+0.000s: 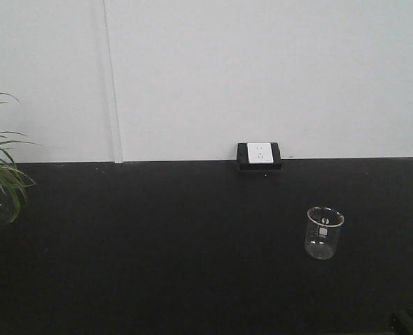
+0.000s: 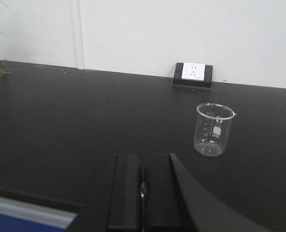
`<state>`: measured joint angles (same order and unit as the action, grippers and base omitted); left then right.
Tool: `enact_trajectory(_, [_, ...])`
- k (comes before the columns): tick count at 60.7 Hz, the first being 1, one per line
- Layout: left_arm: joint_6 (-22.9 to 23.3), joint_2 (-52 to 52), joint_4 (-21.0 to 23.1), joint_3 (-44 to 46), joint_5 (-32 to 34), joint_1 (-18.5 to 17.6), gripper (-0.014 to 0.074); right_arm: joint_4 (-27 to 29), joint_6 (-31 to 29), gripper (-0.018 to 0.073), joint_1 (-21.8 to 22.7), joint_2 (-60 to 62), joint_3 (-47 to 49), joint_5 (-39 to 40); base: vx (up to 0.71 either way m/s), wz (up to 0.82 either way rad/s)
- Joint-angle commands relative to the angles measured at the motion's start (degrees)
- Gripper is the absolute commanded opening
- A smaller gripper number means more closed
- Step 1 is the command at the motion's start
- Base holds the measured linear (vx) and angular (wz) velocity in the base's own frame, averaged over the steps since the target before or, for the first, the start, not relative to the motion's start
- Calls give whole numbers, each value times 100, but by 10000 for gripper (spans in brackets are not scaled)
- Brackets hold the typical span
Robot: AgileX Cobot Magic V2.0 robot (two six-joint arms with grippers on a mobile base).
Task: Grab transparent chemical and place on left bench
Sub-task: 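Drive the base to the bench with the white bins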
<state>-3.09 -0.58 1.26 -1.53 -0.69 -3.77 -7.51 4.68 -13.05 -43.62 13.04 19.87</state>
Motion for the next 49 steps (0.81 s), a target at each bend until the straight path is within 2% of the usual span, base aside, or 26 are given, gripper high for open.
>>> enact_trajectory(1, [45,-110,4,-93,449,-10,-4,-1,-13,-4,-2,28,162,475,-38,2])
enact_trajectory(30, [45,-110,4,-93,449,-10,-4,-1,-13,-4,-2,28,162,475,-38,7])
enact_trajectory(49, [45,-110,4,-93,449,-10,-4,-1,-13,-4,-2,28,162,475,-32,26])
